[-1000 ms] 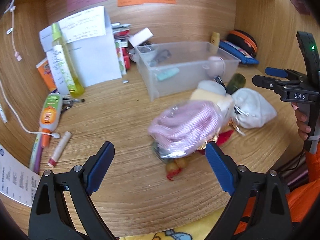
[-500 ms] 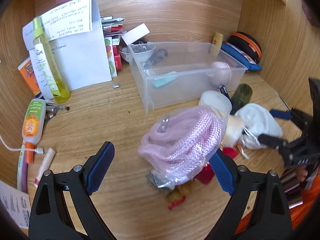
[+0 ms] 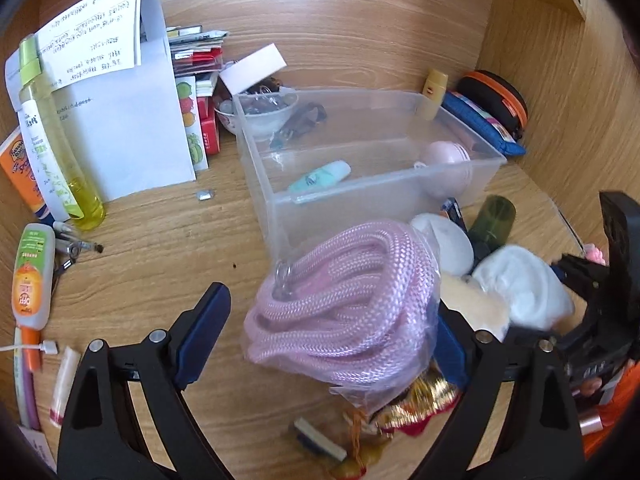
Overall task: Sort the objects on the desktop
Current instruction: 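Grasp the bagged pink cord with the left gripper while the right gripper grasps the white pouch, then carry the pink cord and white pouch over the clear box and release both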
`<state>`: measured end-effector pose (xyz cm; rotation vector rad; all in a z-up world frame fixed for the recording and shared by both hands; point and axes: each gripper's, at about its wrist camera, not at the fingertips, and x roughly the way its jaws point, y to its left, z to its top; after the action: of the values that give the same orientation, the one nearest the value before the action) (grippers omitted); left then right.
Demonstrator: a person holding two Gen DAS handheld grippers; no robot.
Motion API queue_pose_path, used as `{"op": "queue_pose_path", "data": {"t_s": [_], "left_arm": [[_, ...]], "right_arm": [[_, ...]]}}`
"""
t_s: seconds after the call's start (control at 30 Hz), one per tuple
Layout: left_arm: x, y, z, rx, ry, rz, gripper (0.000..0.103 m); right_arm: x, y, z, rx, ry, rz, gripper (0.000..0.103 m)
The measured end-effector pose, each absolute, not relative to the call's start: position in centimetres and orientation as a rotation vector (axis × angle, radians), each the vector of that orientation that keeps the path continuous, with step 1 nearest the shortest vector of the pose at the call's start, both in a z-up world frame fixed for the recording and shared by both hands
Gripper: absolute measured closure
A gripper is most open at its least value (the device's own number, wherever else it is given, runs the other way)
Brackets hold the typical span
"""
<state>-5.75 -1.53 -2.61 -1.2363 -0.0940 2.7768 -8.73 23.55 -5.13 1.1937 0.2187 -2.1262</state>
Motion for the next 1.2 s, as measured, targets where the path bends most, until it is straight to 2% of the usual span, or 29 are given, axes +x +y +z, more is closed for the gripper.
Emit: {"op": "queue_pose_path", "data": {"t_s": [0.03,0.07,0.1,0.13,0.27,0.37,0.43,0.53,0.63,1.2], "left_arm": [[-6.0,-1.6,-2.6,-1.234,-0.092,2.783,0.027],[-6.2,-1.6,-2.6,-1.243,-0.084,2.791,0.033],[-6.3,-1.7,-2.6,-1.250,-0.082,2.797,0.044],[-6.5,-1.9,-2.6,-1.260,-0.082,2.805,0.051],[-6.8,-3.4,-2.4,-1.263,-0.105,2.842,0.053],[-7.1,-4.1,-2.3,-1.255,-0.145,2.819,0.058],[-6.8,-3.7,-2.2,-1.246,-0.127,2.821,0.067],[-6.1,-2.9,-1.9,-1.223,-0.089,2.831,0.078],[-5.4,-2.8,-1.3,-1.206,-0.102,2.837,0.083],[-3.2,-3.8,3.1,-1.010,-0.181,2.980,0.084]], "right_arm": [[-8.7,23.4,-5.1,1.189,0.230,-2.128,0.006],[-8.6,23.4,-5.2,1.183,0.232,-2.130,0.007],[-8.7,23.4,-5.1,1.178,0.232,-2.131,0.010],[-8.7,23.5,-5.1,1.175,0.233,-2.131,0.014],[-8.9,23.9,-5.0,1.169,0.208,-2.125,0.027],[-9.0,24.1,-4.7,1.158,0.184,-2.119,0.041],[-8.9,24.2,-4.3,1.140,0.175,-2.128,0.050],[-8.5,24.5,-3.7,1.109,0.173,-2.152,0.058],[-8.2,24.9,-3.1,1.084,0.169,-2.161,0.061],[-7.9,26.2,3.5,0.838,0.149,-2.278,0.063]]}}
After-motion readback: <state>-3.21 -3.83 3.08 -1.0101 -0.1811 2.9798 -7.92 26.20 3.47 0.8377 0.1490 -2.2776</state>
